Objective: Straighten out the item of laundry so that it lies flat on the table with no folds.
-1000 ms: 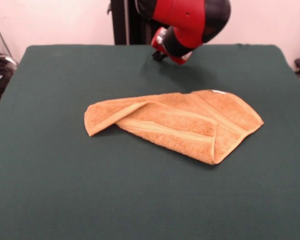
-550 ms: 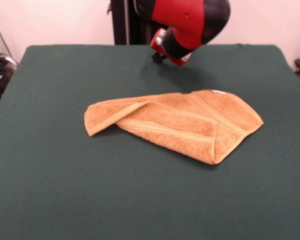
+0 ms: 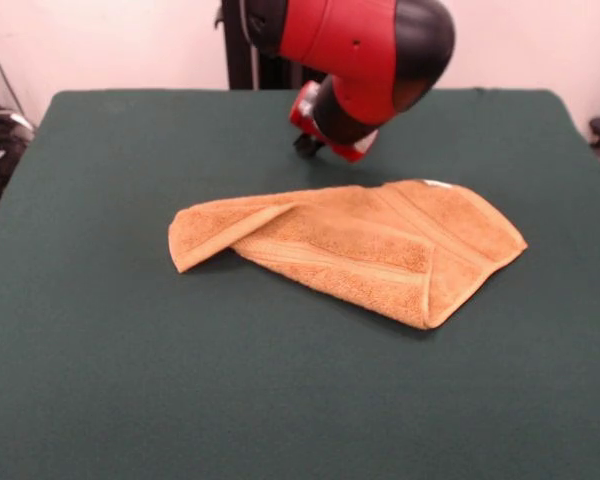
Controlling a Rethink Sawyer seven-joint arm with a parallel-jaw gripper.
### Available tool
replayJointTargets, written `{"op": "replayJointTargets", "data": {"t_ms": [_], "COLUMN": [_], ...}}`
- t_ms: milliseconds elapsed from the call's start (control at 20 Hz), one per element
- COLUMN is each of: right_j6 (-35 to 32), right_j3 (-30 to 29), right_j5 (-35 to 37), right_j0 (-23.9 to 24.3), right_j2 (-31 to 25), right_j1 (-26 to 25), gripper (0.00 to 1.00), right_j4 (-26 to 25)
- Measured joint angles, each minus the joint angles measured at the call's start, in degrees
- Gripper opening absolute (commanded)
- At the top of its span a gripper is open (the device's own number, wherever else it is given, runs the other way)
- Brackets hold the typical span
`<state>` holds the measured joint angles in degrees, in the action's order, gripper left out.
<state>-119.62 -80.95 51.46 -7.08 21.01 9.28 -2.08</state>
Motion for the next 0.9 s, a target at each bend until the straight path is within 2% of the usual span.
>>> {"op": "replayJointTargets", "data": {"t_ms": [550,900], "right_j6": [0.0,0.0], "right_j3": [13.3,16.0], "right_j5": [6.7,7.7], "right_j0": [2.5,2.5], "right_j2": [-2.3,-2.8], "right_j1": [-0.4,-0.6], "gripper": [0.00,0.00], "right_j4": [2.2,2.3]}}
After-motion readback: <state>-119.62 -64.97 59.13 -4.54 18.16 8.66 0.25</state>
